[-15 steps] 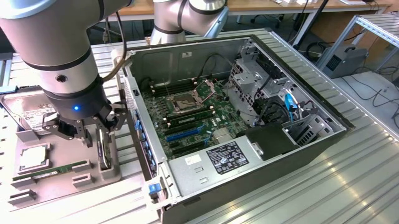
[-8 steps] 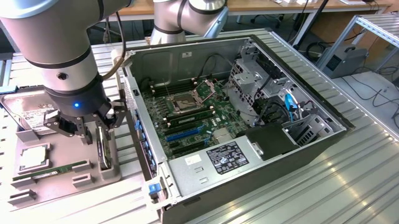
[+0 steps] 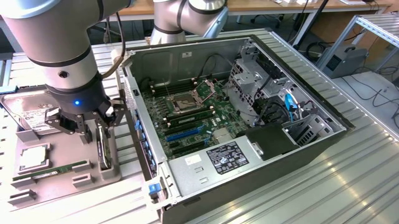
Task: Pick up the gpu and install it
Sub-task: 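Pick up the gpu and move the gpu toward the slot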
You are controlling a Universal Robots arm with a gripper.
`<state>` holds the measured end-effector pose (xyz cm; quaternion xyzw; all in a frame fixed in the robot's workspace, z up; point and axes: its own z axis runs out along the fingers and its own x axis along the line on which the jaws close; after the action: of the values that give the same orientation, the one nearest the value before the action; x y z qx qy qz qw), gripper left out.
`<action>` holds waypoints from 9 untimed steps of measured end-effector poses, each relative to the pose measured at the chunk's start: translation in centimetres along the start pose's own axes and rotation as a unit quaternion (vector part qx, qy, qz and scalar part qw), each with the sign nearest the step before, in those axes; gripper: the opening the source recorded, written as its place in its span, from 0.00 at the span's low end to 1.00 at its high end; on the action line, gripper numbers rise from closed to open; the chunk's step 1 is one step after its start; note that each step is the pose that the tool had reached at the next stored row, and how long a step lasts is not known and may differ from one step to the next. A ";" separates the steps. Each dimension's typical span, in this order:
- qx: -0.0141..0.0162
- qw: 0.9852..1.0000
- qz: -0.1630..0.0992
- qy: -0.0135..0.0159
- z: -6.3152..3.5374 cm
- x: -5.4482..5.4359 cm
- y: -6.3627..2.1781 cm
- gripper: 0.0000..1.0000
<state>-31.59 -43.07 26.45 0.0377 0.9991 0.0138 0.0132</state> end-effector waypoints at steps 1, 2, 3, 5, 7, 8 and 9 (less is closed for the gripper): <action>0.000 1.000 0.000 0.000 0.09 0.0 0.17 0.42; 0.000 1.000 0.000 0.000 0.15 0.0 0.28 0.42; 0.000 1.000 0.000 0.000 0.21 0.0 0.40 0.42; 0.000 1.000 0.000 0.000 0.35 0.1 0.62 0.42; 0.000 1.000 0.000 0.000 0.51 0.1 0.80 0.42; 0.000 1.000 0.000 0.000 0.58 0.1 0.90 0.42; 0.000 1.000 0.000 0.000 0.66 0.1 1.01 0.42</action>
<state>-31.59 -42.04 25.81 0.0378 0.9991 0.0138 0.0132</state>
